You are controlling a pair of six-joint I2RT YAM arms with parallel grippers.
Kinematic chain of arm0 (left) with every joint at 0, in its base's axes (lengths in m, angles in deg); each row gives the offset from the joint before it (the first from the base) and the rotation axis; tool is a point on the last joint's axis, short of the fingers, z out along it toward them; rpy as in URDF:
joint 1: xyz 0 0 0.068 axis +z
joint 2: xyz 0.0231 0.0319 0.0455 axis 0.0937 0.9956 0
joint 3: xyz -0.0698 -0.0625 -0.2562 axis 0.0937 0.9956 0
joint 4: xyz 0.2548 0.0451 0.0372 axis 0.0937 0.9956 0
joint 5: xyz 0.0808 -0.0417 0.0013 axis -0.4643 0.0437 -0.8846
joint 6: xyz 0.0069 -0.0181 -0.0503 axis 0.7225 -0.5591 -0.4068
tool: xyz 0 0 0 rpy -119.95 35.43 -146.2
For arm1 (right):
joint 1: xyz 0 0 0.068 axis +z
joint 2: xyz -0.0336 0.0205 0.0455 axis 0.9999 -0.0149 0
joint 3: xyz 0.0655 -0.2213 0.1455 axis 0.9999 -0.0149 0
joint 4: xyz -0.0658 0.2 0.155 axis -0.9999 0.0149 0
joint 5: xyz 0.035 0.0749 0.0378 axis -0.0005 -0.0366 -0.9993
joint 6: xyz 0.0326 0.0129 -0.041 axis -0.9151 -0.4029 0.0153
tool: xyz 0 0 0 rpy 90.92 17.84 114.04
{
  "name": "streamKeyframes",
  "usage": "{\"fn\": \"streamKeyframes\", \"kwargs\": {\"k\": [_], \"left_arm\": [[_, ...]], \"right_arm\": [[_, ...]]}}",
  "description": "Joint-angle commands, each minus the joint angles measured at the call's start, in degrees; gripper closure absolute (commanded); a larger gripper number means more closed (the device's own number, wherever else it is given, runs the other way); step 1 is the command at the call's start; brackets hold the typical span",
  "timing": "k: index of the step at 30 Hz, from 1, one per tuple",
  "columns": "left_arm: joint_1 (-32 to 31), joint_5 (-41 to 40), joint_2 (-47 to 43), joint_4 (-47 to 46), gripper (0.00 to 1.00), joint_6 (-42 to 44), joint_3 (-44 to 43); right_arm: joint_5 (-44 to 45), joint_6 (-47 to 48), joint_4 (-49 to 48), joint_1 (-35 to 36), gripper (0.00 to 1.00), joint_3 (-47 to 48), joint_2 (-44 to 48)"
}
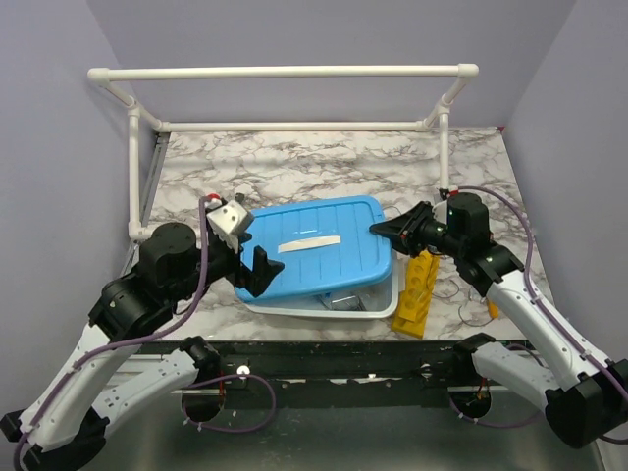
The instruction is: Organize the chemistry lab equipment
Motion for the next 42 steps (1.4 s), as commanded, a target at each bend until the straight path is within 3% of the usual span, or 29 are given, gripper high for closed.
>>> {"fn": "streamKeyframes", "kwargs": {"k": [1,4,8,20,31,38,42], "left_arm": [[6.6,-9.3,4.6,0.4,0.01,-10.1,2.7],[11.3,-5.5,5.7,-1.0,0.01,-10.8,5.7],[13.1,-6.4,5.3,-1.9,0.01,-11.2,7.8],[14.4,-11.7,4.2,0.7,0.01,-10.9,10.3],[14.4,-7.9,2.0,1.0,0.03,-11.9,14.1],[14.4,-4.1,1.6,1.2,0.09,-12.0,15.2],[14.4,-2.7,1.5,0.7,0.11,-12.0,15.4]], "right_arm": [[6.6,3.7,6.6,0.2,0.99,-1.8,3.4],[7.2,4.8,9.3,0.2,0.99,-1.1,3.7],[8.3,6.0,11.8,0.2,0.99,-1.0,4.7],[5.2,9.3,17.2,0.2,0.99,-3.8,5.9],[7.4,15.1,23.3,0.2,0.99,-0.1,3.2],[10.4,18.7,28.1,0.2,0.67,3.6,1.8],[12.1,20.7,30.7,0.2,0.35,4.9,2.7]]}}
